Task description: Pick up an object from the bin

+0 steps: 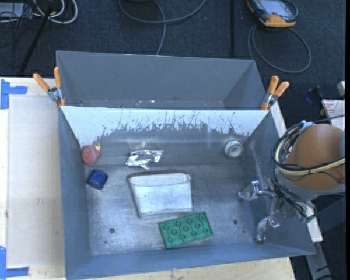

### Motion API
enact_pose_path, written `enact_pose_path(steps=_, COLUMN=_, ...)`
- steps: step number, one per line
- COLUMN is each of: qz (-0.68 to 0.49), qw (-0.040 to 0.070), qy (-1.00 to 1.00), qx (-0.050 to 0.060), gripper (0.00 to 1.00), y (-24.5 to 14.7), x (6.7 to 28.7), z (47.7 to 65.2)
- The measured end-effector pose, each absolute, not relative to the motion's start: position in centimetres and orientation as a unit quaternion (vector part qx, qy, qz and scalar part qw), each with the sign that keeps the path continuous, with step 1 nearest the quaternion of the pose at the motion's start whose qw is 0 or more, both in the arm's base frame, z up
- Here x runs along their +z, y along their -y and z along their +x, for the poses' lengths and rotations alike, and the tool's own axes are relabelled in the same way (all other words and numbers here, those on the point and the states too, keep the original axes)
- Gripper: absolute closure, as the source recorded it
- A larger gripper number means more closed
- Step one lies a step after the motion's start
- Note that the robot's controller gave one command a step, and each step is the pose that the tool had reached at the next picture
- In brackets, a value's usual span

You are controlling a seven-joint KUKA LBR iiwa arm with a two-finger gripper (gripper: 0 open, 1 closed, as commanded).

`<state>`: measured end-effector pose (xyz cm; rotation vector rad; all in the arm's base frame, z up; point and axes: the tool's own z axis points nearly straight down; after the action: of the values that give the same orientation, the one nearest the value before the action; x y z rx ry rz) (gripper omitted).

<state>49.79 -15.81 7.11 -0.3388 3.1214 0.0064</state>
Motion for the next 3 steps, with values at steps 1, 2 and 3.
enact_pose_path(steps=1, qz=-0.11, qw=0.004, qy=-0.994, qx=-0.001, gripper=0.0, y=6.3, x=7.3, z=50.4)
enact_pose_path(steps=2, qz=-0.191, qw=-0.001, qy=-0.982, qx=0.002, gripper=0.0, y=-2.4, x=10.0, z=48.2)
enact_pose_path(steps=3, qz=-0.179, qw=0.005, qy=-0.984, qx=-0.001, gripper=0.0, y=-2.7, x=7.3, z=48.7)
